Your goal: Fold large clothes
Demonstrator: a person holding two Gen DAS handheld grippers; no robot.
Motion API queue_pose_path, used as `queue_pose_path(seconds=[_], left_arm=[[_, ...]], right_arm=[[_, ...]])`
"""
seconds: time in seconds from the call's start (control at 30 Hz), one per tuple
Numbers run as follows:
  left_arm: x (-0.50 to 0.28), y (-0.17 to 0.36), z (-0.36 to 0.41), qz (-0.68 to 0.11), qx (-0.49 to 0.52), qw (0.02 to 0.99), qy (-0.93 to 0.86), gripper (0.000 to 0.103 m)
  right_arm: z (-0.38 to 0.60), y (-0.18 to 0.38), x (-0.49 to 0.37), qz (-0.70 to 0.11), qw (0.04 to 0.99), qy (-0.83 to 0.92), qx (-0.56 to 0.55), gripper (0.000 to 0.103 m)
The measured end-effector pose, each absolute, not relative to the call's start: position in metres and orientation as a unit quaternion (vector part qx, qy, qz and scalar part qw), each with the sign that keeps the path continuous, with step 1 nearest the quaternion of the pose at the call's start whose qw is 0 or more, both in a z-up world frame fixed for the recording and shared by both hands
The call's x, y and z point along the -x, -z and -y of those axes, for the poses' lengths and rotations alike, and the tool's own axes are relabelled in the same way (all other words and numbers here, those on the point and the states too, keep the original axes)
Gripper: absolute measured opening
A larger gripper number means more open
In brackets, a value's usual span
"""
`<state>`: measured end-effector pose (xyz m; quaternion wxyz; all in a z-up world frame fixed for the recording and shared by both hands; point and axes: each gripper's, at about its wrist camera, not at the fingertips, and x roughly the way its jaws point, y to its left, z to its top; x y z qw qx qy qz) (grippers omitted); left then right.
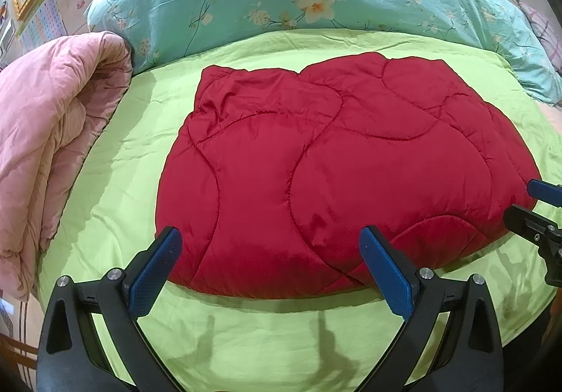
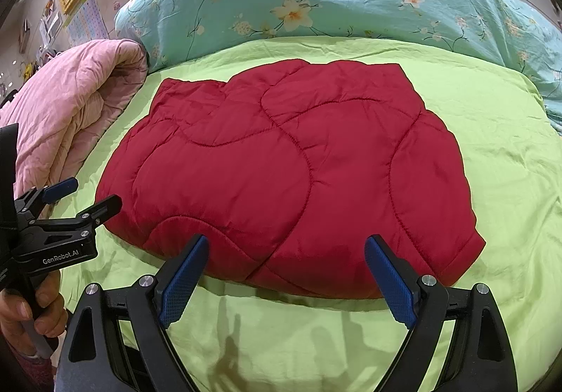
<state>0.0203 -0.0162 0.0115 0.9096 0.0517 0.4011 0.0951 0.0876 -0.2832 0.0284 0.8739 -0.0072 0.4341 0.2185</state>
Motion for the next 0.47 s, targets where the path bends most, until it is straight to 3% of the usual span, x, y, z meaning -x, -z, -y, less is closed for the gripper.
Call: queue_pose_path(seconds=[0.47], left_arm=[[-0.0195, -0.013, 0.0185, -0.393, -0.044, 0.916, -0.068, 0.101]], right_arm=[[0.2795, -0.0266, -0.0935, -0.44, 0.869, -0.225, 0.007, 0.091]])
